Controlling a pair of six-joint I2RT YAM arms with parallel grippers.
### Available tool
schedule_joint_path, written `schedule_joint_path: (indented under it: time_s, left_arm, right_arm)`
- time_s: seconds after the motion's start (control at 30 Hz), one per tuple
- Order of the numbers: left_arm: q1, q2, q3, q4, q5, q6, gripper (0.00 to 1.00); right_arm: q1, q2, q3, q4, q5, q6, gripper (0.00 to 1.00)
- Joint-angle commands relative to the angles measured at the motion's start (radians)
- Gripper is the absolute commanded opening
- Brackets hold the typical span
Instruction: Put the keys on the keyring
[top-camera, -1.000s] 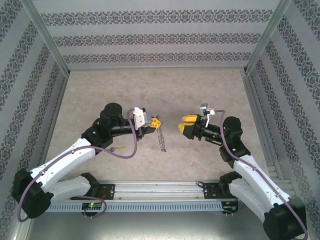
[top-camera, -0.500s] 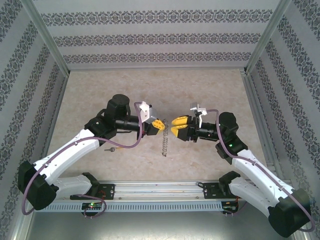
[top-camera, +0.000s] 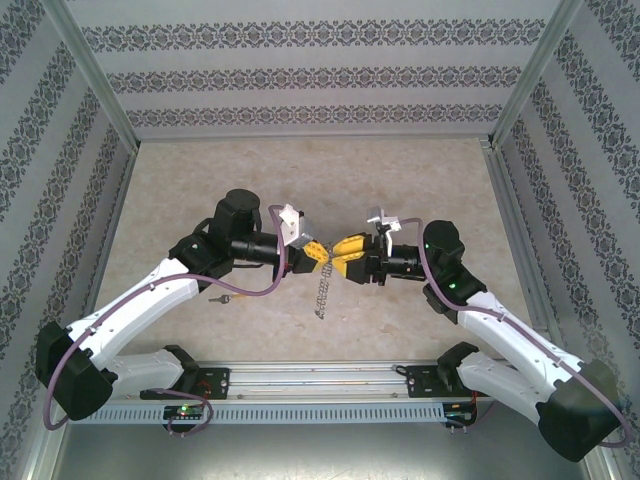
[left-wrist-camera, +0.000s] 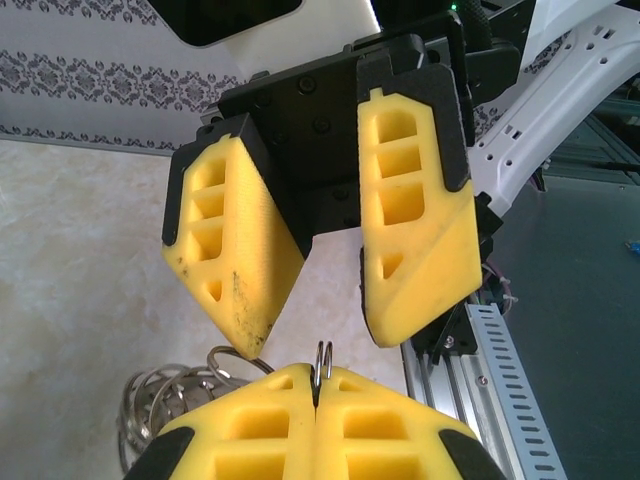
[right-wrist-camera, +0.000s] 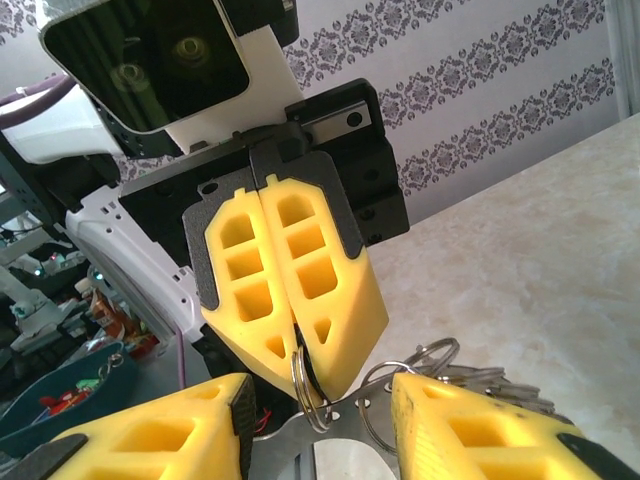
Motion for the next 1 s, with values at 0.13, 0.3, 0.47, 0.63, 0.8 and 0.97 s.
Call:
schedule_joint_path:
  time_s: [0.13,0.3,0.47,0.63,0.8,0.97]
  left_arm:
    - [-0.018,-0.01,0.04,-0.019,0.039,-0.011,0.0]
    - [-0.018,-0.01,0.045,-0.028,0.043,-0.011,0.0]
    - [-0.019,-0.006,0.046,-0.024,0.05,-0.018,0.0]
    - [-0.019,-0.005,0.047,-0.018,0.052,-0.025,0.0]
    - [-0.019,-0.028,0.031,-0.015,-0.01,-0.039,0.14]
    - [-0.017,-0.075,-0.011,0.007,-0.055,-0.037,0.26]
  right_arm:
    - [0.023,0.028,0.041,0.035,-0.008,-0.035,0.37]
    - [0.028,0.043,0.043,0.037,-0.007,-0.039,0.3]
    - [0.031,0.052,0.044,0.039,-0.012,-0.043,0.12]
    - [0.032,0.054,0.042,0.039,-0.005,-0.051,0.0]
    - [0.016,0.029,0.021,0.053,0.033,-0.057,0.0]
    - [-0.016,0.0,0.006,0.069,0.037,-0.037,0.0]
